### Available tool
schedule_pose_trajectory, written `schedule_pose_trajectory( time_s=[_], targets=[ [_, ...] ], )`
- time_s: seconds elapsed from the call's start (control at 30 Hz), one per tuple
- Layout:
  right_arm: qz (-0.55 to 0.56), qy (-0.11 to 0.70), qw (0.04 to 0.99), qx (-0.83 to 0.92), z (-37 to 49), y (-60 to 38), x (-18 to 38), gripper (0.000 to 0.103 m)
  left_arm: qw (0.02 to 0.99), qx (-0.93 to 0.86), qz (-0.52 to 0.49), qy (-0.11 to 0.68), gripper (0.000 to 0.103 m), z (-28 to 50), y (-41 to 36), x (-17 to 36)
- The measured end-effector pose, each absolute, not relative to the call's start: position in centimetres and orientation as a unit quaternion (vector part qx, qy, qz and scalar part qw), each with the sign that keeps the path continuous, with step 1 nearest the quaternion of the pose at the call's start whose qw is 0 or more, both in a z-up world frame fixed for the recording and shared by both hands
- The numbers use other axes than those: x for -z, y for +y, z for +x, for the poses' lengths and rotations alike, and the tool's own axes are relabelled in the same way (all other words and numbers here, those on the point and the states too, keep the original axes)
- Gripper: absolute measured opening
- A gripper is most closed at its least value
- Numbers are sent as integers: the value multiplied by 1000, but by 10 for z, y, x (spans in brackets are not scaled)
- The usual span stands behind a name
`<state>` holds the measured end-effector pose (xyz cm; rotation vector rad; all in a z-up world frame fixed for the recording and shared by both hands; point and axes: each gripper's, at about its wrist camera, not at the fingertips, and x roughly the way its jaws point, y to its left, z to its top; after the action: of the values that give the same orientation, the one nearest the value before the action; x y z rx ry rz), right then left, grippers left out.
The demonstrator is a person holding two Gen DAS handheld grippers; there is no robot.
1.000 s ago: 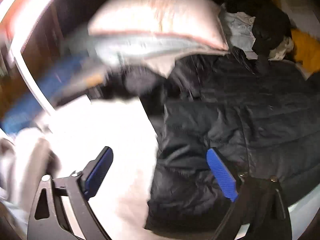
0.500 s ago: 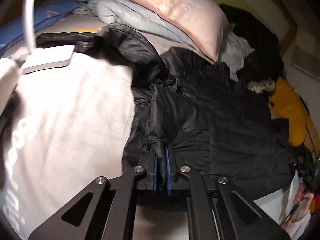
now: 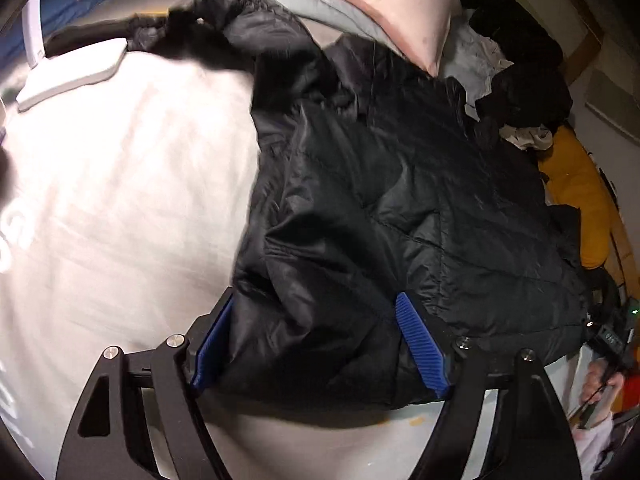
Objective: Fold large clothes
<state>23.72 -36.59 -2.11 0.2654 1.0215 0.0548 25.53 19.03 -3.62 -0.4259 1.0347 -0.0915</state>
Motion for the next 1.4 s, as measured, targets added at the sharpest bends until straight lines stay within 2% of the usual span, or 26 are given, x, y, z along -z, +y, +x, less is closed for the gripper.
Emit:
schedule_pose_trajectory(
  time_s=[0.03, 0.07, 0.1, 0.13, 0.17, 0.23, 0.27, 0.43, 0.57, 0.7, 0.87, 0.93, 1.1, 1.13, 1.2, 1.27, 1.3, 1.33, 1.4],
  targets=[
    [125, 491, 862, -33, 238, -364, 24, 81, 847, 58, -186, 494, 61, 256, 185, 36],
    [106, 490, 865, -35, 239, -360, 26, 78, 844, 80, -172, 502, 38, 257, 180, 35],
    [86, 483, 870, -38, 239, -354, 25, 70, 843, 87, -171, 502, 23, 255, 178, 33],
    [79, 478, 873, -49, 237, -349, 25, 46, 844, 89, -178, 498, 18, 251, 178, 30],
    [82, 476, 874, -58, 237, -345, 25, 28, 845, 90, -180, 495, 13, 246, 176, 27],
    [78, 466, 879, -59, 234, -338, 23, 16, 854, 72, -169, 486, 10, 234, 171, 17],
    [69, 461, 883, -54, 233, -335, 21, 14, 858, 66, -162, 482, 9, 227, 168, 11],
    [74, 461, 883, -43, 212, -334, 9, 12, 891, 17, -78, 447, 10, 185, 147, -18],
    [44, 445, 893, -43, 193, -325, 4, 13, 885, 16, -79, 459, 10, 173, 144, -20],
    [28, 417, 908, -17, 189, -325, -5, 15, 892, 22, -45, 449, 15, 162, 126, -30],
    [84, 375, 923, -21, 197, -333, -20, 16, 910, 17, -48, 412, 24, 170, 135, -50],
    [81, 363, 928, -17, 198, -332, -25, 16, 916, 10, -48, 399, 32, 167, 137, -54],
    [47, 353, 934, 16, 201, -319, -31, 17, 937, -10, -17, 348, 68, 155, 136, -67],
    [44, 355, 934, 19, 199, -321, -32, 19, 942, -7, -16, 336, 71, 154, 137, -70],
    [43, 351, 935, 21, 199, -322, -34, 27, 949, 3, -13, 317, 83, 152, 134, -76],
    [42, 333, 942, 29, 194, -326, -38, 49, 953, 11, -3, 302, 93, 152, 128, -79],
    [41, 323, 945, 33, 189, -328, -40, 54, 957, 12, 0, 291, 99, 150, 125, -80],
    [38, 309, 950, 35, 186, -329, -45, 60, 960, 10, 1, 280, 100, 148, 123, -81],
    [38, 297, 954, 26, 183, -331, -52, 65, 968, -3, -14, 252, 100, 142, 122, -86]
  ],
)
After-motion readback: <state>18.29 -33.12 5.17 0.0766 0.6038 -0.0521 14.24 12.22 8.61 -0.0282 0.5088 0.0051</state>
